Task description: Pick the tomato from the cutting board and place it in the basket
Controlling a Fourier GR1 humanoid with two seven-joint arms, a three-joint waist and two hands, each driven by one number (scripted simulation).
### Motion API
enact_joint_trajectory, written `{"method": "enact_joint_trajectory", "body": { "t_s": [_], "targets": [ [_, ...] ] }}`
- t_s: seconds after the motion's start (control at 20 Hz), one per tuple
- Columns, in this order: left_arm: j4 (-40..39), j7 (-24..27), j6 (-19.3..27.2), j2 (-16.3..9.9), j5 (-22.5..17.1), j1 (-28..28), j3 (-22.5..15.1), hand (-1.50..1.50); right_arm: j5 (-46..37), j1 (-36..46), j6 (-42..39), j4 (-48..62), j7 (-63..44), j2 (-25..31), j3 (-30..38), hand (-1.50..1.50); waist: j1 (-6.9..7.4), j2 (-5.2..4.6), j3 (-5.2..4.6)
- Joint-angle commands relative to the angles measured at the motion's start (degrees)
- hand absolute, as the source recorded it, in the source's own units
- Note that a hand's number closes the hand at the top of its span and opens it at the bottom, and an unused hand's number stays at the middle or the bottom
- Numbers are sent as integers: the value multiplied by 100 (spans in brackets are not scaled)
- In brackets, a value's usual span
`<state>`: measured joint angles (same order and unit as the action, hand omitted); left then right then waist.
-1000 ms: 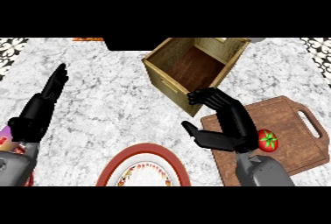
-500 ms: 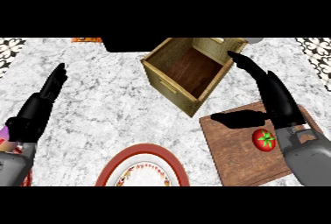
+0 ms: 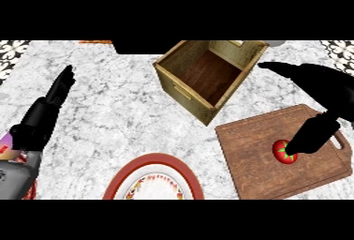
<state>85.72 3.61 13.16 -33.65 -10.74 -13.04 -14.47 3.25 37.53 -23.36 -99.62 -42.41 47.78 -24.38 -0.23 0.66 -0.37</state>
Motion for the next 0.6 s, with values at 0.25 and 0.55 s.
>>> {"method": "enact_joint_trajectory", "body": {
  "t_s": [0.25,0.55],
  "targets": [
    [103,335,-401,-108,-96,391,311,0,1435,438,-1935,401,-981,628,334,-150,86,-57,29],
    [-375,256,-434,239,196,6,417,0,806,8,-1911,427,-660,230,266,-150,8,-71,34]
  ]
}}
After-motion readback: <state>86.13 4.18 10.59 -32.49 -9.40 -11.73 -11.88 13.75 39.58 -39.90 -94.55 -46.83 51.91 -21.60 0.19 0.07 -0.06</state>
